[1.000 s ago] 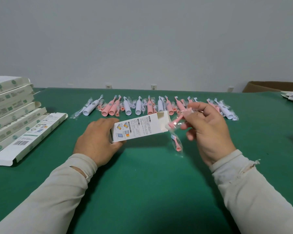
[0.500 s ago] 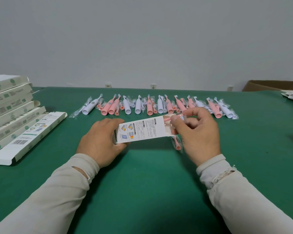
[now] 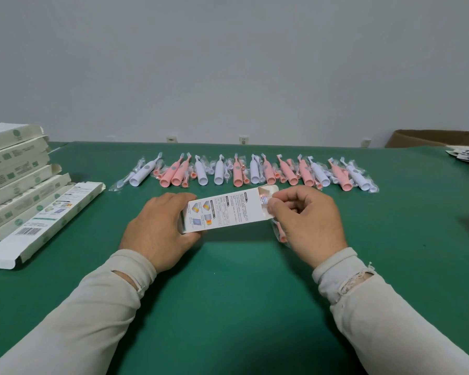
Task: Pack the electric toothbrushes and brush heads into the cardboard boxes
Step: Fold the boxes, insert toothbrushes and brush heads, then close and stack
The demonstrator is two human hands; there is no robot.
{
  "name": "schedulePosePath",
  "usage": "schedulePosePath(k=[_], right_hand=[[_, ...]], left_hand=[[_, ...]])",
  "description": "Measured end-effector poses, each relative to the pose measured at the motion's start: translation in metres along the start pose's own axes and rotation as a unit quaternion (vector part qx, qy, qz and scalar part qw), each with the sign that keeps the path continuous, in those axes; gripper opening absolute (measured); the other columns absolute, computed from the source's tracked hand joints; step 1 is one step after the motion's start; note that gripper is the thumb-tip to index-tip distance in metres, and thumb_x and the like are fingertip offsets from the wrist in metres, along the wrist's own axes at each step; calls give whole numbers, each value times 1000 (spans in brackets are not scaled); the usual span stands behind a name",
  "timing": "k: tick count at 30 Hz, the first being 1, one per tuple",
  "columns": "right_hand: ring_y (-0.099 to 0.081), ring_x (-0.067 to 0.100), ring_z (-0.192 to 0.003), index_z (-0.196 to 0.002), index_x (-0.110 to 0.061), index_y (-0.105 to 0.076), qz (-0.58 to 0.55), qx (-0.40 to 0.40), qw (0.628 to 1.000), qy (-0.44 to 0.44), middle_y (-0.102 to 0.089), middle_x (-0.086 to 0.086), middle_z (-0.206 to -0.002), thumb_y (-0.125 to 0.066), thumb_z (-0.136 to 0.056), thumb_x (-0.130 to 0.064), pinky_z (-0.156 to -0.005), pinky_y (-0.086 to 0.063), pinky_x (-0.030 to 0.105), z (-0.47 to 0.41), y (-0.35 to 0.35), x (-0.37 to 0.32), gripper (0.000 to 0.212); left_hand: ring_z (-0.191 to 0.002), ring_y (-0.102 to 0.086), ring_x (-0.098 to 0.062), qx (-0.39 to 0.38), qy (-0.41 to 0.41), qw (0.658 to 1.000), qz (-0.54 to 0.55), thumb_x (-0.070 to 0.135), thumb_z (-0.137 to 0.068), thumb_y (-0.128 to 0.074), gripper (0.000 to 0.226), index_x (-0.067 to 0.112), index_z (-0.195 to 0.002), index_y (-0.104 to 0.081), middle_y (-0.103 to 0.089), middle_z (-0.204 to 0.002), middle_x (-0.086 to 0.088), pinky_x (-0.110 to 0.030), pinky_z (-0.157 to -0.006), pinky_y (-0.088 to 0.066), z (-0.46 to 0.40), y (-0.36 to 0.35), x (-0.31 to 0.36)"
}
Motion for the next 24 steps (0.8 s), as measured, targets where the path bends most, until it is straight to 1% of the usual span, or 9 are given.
schedulePosePath(k=[4,10,12,14,16,19,21,23,24], right_hand=[[-51,4,-56,-70,-27,-71,24,3,999,29,-63,-10,-78,-79,-81,-18,-61,-45,16,2,-2,-6,16],[-45,18,-48,-75,-24,-63,-5,1,1000,21,-52,-1,-53,-75,-81,-14,-47,-44,31,5,-5,-4,17],[-44,18,-50,-75,-23,-61,-16,-2,1000,23,-58,8,-57,-73,-82,-12,-47,-44,32,6,-6,-5,17],[-44,12,-53,-76,-22,-60,-32,-16,999,20,-67,3,-69,-69,-83,-8,-48,-43,27,6,-9,-6,19],[-47,5,-53,-78,-20,-57,-51,-66,996,14,-71,-7,-73,-62,-84,-4,-49,-41,20,7,-17,-8,18],[-42,4,-50,-85,-18,-51,-33,-186,982,13,-59,-7,-62,-49,-83,-7,-49,-35,21,13,-34,-8,12],[-38,2,-49,-87,-22,-48,-5,-235,972,18,-53,-12,-60,-46,-81,-12,-51,-33,21,16,-40,-8,12],[-42,0,-47,-87,-22,-50,-36,-210,977,14,-67,-6,-71,-49,-80,-15,-49,-36,20,12,-34,-12,10],[-44,0,-44,-86,-22,-52,-64,-157,986,9,-72,0,-78,-54,-81,-14,-46,-37,18,5,-23,-12,10]], left_hand=[[-115,-46,-14,-4,-1,1000,0,42,-79,-68,54,40,-130,-50,-54,-121,16,-44,-90,-49,0,0,1],[-116,-46,-14,-6,-5,1000,2,43,-79,-68,55,40,-131,-50,-54,-122,16,-44,-91,-49,1,-2,1],[-115,-46,-14,-8,-6,1000,0,44,-79,-67,55,40,-130,-50,-54,-121,16,-44,-90,-49,1,-3,1],[-113,-47,-14,-8,-4,1000,2,44,-79,-67,53,42,-128,-49,-54,-118,17,-43,-88,-50,0,-3,1],[-112,-47,-13,-7,-4,1000,0,45,-79,-67,51,43,-127,-50,-54,-116,18,-43,-87,-50,0,-3,1],[-111,-49,-14,-10,-9,1000,0,46,-79,-69,52,42,-127,-51,-54,-115,18,-44,-86,-51,0,-5,1],[-111,-48,-14,-13,-12,1000,-3,47,-79,-69,53,42,-128,-50,-54,-116,18,-43,-87,-51,0,-6,1],[-110,-47,-13,-10,-10,1000,-6,46,-79,-70,52,42,-127,-50,-54,-116,18,-43,-87,-50,0,-6,0],[-110,-48,-14,-5,-7,1000,-7,46,-79,-70,51,43,-126,-51,-55,-116,17,-43,-86,-51,-1,-5,-1]])
Point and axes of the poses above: each hand's wrist, its own z-axis away from the middle knuckle, its own y-axis out of the back of the hand, x = y × z, the point moved 9 cm from there along -z, towards the middle knuckle
